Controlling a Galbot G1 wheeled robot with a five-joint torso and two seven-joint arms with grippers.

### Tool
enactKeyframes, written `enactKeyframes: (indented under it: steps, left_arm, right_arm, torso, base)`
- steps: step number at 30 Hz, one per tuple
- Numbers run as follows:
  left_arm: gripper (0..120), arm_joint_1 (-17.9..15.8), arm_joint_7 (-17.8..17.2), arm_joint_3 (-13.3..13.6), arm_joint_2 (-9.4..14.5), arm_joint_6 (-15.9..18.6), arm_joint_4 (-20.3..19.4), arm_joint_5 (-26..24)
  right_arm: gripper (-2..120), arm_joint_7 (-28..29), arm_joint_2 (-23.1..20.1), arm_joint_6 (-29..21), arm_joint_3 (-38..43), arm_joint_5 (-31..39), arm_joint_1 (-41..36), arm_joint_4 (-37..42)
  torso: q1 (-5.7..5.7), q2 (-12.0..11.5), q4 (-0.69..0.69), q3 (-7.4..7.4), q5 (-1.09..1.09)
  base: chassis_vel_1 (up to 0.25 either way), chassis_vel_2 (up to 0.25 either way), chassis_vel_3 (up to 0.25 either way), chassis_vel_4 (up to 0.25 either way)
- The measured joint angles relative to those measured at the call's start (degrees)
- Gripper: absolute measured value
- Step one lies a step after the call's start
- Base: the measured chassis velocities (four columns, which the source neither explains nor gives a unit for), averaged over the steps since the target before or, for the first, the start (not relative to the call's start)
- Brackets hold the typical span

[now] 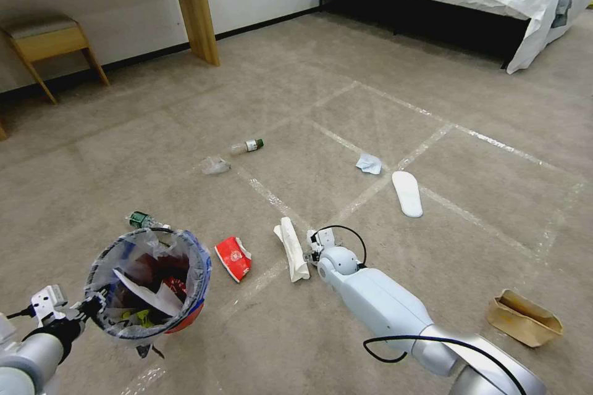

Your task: Pick up the trash bin and place the garbage on the floor into it.

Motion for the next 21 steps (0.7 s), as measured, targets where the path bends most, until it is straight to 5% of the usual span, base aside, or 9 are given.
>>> enactKeyframes:
  steps: [13, 21]
  left_arm:
    - [1, -0.1, 0.0, 0.8, -0.2, 0.0, -0.1, 0.0]
    - [1, -0.2, 0.1, 1.1, -0.2, -0.1, 0.5, 0.0]
  right_arm:
    - [84, -6.6, 2.4, 5.5, 1.1, -2.6, 0.4, -7.9]
    - [56, -6.8, 2.3, 6.1, 1.5, -2.7, -0.8, -7.1]
  torso:
    - [0.0, 0.0, 0.0, 0.0, 0.0]
    - [0.0, 0.0, 0.0, 0.0, 0.01]
  base:
    - [0.0, 0.0, 0.0, 0.0]
    - [0.0, 0.0, 0.0, 0.0]
